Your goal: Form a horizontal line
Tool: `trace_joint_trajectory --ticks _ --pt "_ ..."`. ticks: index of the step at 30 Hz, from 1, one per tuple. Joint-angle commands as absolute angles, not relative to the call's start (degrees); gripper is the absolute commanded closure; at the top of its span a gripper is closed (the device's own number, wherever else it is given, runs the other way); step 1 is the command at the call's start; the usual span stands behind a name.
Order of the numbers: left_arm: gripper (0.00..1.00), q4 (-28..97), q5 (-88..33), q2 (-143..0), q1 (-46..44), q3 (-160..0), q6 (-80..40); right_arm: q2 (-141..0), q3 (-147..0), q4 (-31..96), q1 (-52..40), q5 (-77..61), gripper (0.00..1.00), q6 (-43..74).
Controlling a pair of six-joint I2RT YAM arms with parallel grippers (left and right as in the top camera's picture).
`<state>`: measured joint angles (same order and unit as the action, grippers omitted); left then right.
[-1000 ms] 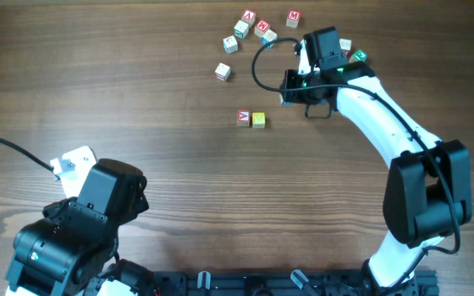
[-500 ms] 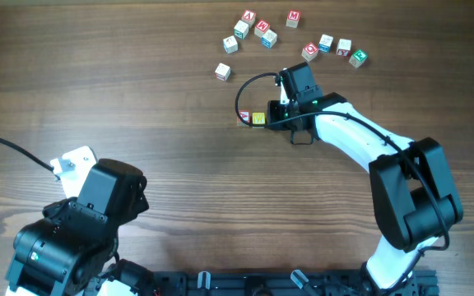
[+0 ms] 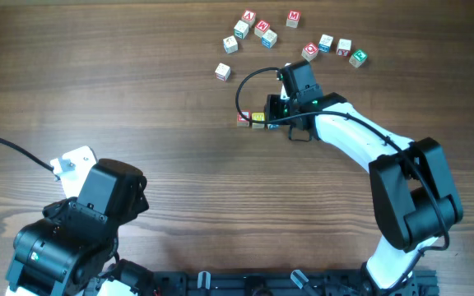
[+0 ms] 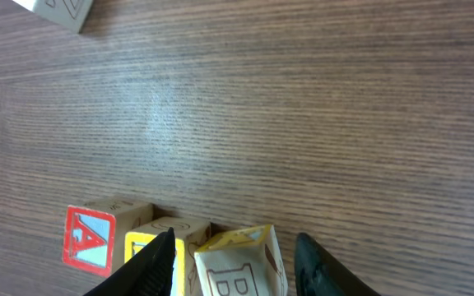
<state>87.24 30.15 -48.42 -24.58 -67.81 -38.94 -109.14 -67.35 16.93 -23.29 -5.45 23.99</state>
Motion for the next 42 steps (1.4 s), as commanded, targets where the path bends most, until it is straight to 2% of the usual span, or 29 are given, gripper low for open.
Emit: trace_joint_trajectory --ticks 1,6,11,14,17,20,32,36,42 --pt "0.00 87.2 30.3 -48.3 -24.5 -67.7 -39.9 -108.3 -67.5 17.0 -23.3 -4.3 0.53 25.9" --pt "0.00 87.2 30.3 -48.3 -24.5 -67.7 -39.9 -104.5 -67.6 19.8 -23.2 -4.3 0.53 29.5" --pt "0.00 87.2 30.3 -48.3 -24.5 -67.7 -39.9 -103.3 -67.6 20.6 -23.2 -3.7 0.69 43.6" --pt "0.00 87.2 30.3 -48.3 -24.5 -67.7 -39.9 -103.3 -67.6 21.0 -23.2 -0.2 0.76 47.0" --pt "0.00 87.2 30.3 -48.3 -24.5 -67.7 -39.9 -103.4 -67.6 24.9 -23.2 6.5 0.88 54.3" --pt "0.00 87.2 30.3 -48.3 -24.5 -67.7 -39.9 -103.9 -67.3 26.7 -23.2 6.9 0.96 58.2" --pt "0.00 87.2 30.3 -48.3 -24.5 -67.7 -39.9 -107.5 -67.0 28.1 -23.2 11.6 0.96 59.3" --pt "0.00 87.2 30.3 -48.3 -24.5 -67.7 -39.9 -107.8 -67.0 26.7 -23.2 8.4 0.96 54.3" --pt "0.00 87.2 30.3 -48.3 -24.5 -67.7 -39.9 -107.8 -67.0 26.6 -23.3 5.9 0.96 52.9"
